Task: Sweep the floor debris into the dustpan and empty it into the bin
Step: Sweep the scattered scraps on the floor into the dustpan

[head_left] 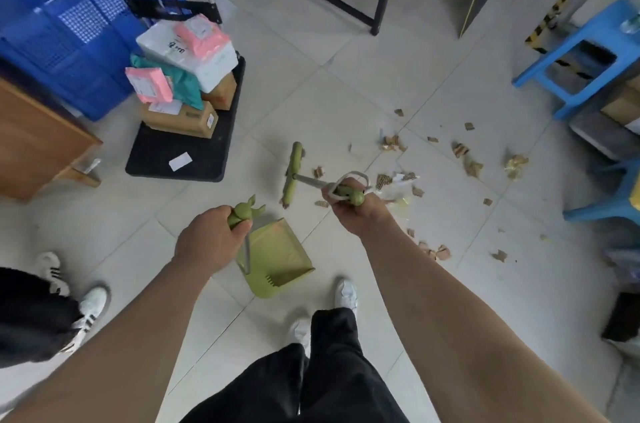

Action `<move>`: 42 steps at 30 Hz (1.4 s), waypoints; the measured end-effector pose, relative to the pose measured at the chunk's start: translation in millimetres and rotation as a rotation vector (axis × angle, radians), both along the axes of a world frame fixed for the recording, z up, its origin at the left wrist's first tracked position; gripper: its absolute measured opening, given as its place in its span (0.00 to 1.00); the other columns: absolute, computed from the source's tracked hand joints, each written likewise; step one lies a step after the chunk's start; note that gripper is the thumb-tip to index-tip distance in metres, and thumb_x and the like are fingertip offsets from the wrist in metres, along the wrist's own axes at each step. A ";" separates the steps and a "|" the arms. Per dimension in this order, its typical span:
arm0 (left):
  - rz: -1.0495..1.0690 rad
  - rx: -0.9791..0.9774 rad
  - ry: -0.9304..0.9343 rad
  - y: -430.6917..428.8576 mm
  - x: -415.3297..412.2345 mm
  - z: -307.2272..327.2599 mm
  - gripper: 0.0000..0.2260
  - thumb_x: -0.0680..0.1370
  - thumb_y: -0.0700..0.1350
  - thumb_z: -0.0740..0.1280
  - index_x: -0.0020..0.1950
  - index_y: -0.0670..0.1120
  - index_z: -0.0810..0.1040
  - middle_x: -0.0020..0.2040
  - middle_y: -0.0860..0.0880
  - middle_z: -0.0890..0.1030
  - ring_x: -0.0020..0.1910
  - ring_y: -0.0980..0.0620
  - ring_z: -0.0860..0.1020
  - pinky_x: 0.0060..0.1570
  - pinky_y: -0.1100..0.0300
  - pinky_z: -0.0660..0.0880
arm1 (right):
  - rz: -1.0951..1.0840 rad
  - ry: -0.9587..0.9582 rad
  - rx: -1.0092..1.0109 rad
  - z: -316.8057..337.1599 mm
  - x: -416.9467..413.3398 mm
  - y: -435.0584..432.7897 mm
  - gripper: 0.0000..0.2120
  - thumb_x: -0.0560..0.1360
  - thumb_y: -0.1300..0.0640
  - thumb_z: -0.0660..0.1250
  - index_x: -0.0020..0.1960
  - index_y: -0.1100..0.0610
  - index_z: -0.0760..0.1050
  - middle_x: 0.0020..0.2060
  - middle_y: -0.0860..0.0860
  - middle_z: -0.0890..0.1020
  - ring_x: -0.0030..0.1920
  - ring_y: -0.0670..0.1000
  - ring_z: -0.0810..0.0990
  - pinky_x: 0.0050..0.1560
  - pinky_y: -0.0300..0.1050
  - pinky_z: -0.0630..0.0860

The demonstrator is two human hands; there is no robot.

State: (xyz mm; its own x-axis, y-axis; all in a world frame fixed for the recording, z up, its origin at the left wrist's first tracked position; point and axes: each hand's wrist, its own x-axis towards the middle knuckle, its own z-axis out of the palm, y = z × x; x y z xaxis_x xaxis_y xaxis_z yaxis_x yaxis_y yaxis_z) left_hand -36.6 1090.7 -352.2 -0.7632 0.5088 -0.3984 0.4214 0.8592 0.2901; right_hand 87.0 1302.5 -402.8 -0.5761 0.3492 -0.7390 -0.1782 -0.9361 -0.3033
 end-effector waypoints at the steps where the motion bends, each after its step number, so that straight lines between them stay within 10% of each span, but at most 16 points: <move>1: 0.016 -0.006 0.001 1.9 -1.8 -0.4 0.13 0.79 0.54 0.62 0.42 0.46 0.70 0.39 0.49 0.73 0.43 0.44 0.74 0.39 0.55 0.68 | 0.013 -0.021 -0.015 -3.3 -9.8 4.1 0.19 0.78 0.70 0.52 0.31 0.64 0.72 0.26 0.59 0.77 0.34 0.51 0.69 0.39 0.40 0.64; 15: 0.117 -0.022 -0.031 65.4 -5.3 -8.6 0.13 0.79 0.56 0.61 0.43 0.48 0.70 0.38 0.52 0.73 0.42 0.46 0.73 0.40 0.55 0.67 | -0.063 -0.273 -0.164 -28.2 -11.9 108.9 0.12 0.78 0.69 0.50 0.43 0.61 0.69 0.31 0.58 0.75 0.30 0.53 0.71 0.28 0.39 0.73; 20: 0.075 0.017 -0.036 100.7 -0.9 -5.5 0.12 0.79 0.54 0.62 0.42 0.47 0.70 0.38 0.51 0.73 0.42 0.46 0.74 0.39 0.55 0.68 | -0.017 -0.397 -0.147 -26.0 26.8 152.2 0.19 0.78 0.69 0.52 0.69 0.64 0.65 0.47 0.68 0.77 0.30 0.56 0.75 0.28 0.38 0.73; 30: -0.017 0.063 -0.048 168.6 5.6 -5.0 0.13 0.79 0.54 0.62 0.46 0.44 0.73 0.41 0.48 0.75 0.45 0.43 0.75 0.45 0.51 0.74 | -0.103 -0.389 -0.081 0.1 100.8 212.7 0.07 0.79 0.68 0.53 0.51 0.64 0.69 0.31 0.66 0.78 0.35 0.52 0.70 0.31 0.34 0.69; 35: -0.043 0.096 -0.032 192.8 4.3 -2.2 0.12 0.80 0.52 0.62 0.45 0.44 0.71 0.40 0.48 0.72 0.44 0.44 0.73 0.44 0.51 0.72 | -0.151 -0.399 -0.051 7.2 97.1 224.0 0.09 0.76 0.71 0.55 0.53 0.63 0.70 0.48 0.63 0.74 0.31 0.58 0.77 0.21 0.38 0.73; 42: -0.073 0.106 -0.015 221.3 -19.7 0.3 0.12 0.80 0.53 0.61 0.47 0.44 0.72 0.41 0.48 0.73 0.45 0.44 0.73 0.43 0.53 0.70 | -0.214 -0.227 -0.064 15.1 62.7 242.8 0.10 0.76 0.71 0.57 0.56 0.64 0.68 0.44 0.63 0.75 0.36 0.53 0.72 0.25 0.37 0.76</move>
